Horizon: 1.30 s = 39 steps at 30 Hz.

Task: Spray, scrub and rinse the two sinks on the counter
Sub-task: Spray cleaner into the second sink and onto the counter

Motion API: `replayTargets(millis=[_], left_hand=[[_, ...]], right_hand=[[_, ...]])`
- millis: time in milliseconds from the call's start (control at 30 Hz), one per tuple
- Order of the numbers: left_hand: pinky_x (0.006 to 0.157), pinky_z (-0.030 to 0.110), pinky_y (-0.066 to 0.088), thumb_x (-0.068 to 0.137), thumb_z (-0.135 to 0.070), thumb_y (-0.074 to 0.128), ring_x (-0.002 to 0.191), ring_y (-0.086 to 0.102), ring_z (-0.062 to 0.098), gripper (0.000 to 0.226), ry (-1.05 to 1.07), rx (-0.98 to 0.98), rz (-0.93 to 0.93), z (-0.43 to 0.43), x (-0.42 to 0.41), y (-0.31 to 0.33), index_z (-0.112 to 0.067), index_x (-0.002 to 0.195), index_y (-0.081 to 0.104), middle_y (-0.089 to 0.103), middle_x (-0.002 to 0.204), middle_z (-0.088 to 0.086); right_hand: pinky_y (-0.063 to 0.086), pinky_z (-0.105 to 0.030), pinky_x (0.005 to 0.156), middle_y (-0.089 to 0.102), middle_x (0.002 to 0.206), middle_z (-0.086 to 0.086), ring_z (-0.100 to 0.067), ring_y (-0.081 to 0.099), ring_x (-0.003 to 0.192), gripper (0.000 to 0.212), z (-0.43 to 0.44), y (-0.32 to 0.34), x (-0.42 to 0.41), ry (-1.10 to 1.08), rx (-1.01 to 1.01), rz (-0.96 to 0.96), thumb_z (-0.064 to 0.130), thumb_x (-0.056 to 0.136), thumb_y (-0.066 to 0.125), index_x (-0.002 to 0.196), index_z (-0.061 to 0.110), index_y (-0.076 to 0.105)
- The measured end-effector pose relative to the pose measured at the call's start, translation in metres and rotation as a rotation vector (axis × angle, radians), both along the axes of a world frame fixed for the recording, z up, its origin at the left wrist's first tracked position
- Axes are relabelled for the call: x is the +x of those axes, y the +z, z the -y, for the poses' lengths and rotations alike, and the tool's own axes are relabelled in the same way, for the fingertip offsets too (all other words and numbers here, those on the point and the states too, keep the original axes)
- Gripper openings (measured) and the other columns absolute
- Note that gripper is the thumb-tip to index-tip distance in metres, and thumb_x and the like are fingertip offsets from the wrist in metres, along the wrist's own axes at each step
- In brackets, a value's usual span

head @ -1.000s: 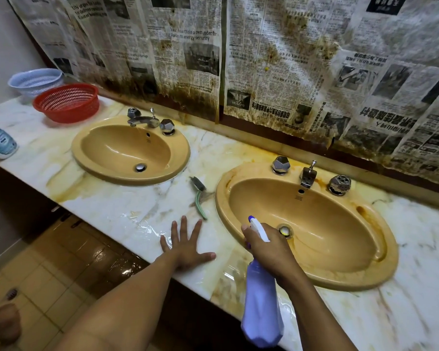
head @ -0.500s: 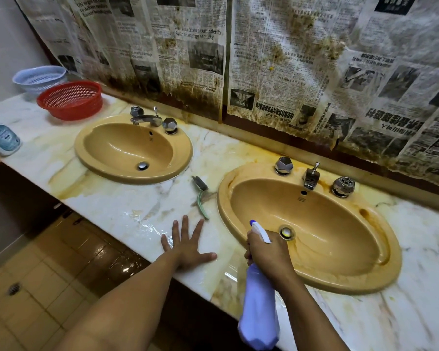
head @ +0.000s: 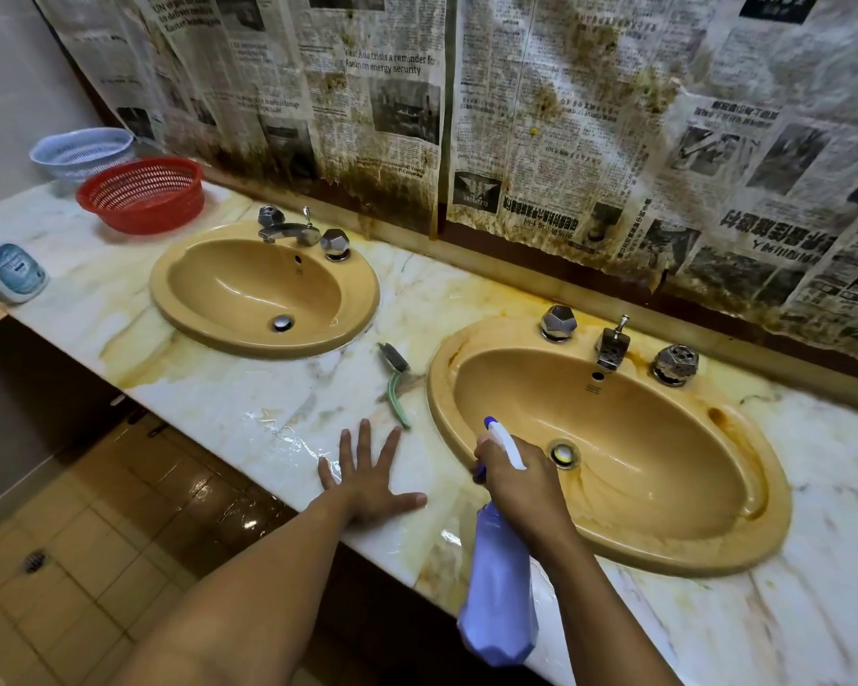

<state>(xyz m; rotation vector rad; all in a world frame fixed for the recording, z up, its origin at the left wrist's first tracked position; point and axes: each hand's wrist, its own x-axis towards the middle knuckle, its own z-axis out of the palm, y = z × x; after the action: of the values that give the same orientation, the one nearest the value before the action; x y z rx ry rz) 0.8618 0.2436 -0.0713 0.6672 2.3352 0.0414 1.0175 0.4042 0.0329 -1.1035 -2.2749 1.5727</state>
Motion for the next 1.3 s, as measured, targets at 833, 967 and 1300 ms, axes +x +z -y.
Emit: replayTargets(millis=[833, 967, 1300], left_hand=[[0.116, 0.070, -0.011, 0.076, -0.091, 0.051, 0.146, -0.043, 0.032, 0.119, 0.016, -0.007, -0.012, -0.001, 0.000, 0.001, -0.050, 0.152, -0.032, -0.054, 0.153, -0.002], [0.116, 0.071, -0.010, 0.076, -0.092, 0.051, 0.147, -0.043, 0.032, 0.120, 0.018, -0.009, -0.014, -0.001, 0.000, -0.001, -0.050, 0.152, -0.031, -0.054, 0.153, -0.002], [0.116, 0.072, -0.011, 0.074, -0.093, 0.051, 0.146, -0.044, 0.032, 0.121, 0.022, -0.009, -0.013, -0.002, -0.002, -0.004, -0.051, 0.151, -0.032, -0.056, 0.151, -0.003]], right_hand=[[0.052, -0.044, 0.089, 0.071, 0.083, 0.000, -0.028, 0.063, 0.086, 0.041, -0.001, 0.013, -0.004, -0.011, -0.071, -0.047, 0.055, 0.084, 0.044, 0.078, 0.019, 0.064], [0.052, -0.040, 0.079, 0.070, 0.067, -0.002, -0.021, 0.064, 0.074, 0.041, -0.003, 0.015, -0.008, -0.015, 0.034, -0.029, 0.036, 0.100, 0.046, 0.076, 0.007, 0.062], [0.051, -0.042, 0.089, 0.071, 0.084, -0.002, -0.025, 0.061, 0.082, 0.036, -0.002, 0.015, -0.011, 0.009, -0.068, -0.075, 0.047, 0.092, 0.045, 0.079, 0.020, 0.065]])
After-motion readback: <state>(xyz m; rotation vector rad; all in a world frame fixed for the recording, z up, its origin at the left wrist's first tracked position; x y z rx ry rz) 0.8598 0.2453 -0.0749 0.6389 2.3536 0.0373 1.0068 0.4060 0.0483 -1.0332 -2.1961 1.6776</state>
